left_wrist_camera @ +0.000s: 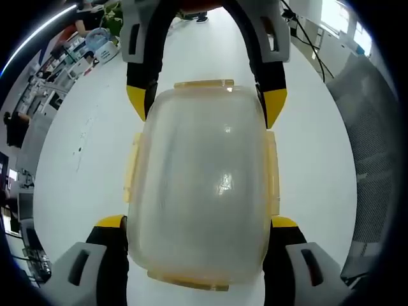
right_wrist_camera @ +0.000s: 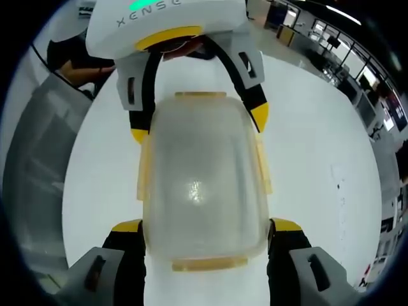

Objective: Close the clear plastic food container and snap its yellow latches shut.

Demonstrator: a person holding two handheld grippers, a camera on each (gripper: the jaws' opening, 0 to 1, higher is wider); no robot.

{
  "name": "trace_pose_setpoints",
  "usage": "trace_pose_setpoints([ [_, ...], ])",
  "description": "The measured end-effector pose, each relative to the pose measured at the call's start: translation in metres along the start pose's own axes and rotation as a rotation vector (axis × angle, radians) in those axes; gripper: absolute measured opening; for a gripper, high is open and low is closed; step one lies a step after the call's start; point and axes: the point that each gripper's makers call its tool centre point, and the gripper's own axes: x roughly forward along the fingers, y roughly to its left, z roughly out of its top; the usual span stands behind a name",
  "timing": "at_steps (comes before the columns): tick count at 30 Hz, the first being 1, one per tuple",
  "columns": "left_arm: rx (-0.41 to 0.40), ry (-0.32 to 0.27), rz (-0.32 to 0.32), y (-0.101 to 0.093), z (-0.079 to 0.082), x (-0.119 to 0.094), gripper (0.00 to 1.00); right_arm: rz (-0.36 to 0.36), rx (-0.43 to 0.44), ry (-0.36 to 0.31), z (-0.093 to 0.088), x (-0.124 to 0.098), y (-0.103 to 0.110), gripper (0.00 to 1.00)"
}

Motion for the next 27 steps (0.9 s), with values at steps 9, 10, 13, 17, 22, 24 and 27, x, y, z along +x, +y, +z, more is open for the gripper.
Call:
trace_pose_setpoints([
  [9, -0.012, -0.007, 0.004, 0.0058, 0.0002, 0.0009, 0.9, 0.003, -0.009, 0.004, -0.0002, 0.001, -0.0072, 0.79],
  [10, -0.013, -0.006, 0.004, 0.0061, 0.0002, 0.0009, 0.9, 0.003, -0.01, 0.004, 0.0002, 0.0007, -0.0071, 0.79],
  [13, -0.014, -0.006, 0.005, 0.0056, 0.0, 0.0009, 0.9, 0.001, -0.01, 0.006, 0.0001, 0.0011, -0.0072, 0.79],
  [17, -0.015, -0.009, 0.007, 0.0054, 0.0002, 0.001, 0.9, -0.005, -0.011, 0.005, 0.0002, 0.001, -0.006, 0.79],
  [22, -0.016, -0.009, 0.013, 0.005, 0.0003, 0.0002, 0.89, -0.009, -0.012, 0.012, 0.0003, 0.001, -0.0056, 0.8],
  [24, -0.018, -0.017, 0.013, 0.005, 0.0007, 0.0, 0.89, -0.011, -0.013, 0.016, 0.0001, 0.0015, -0.0056, 0.8],
  [27, -0.016, -0.008, 0.011, 0.0049, 0.0005, 0.0006, 0.89, -0.012, -0.014, 0.012, -0.0001, 0.0018, -0.0056, 0.8],
])
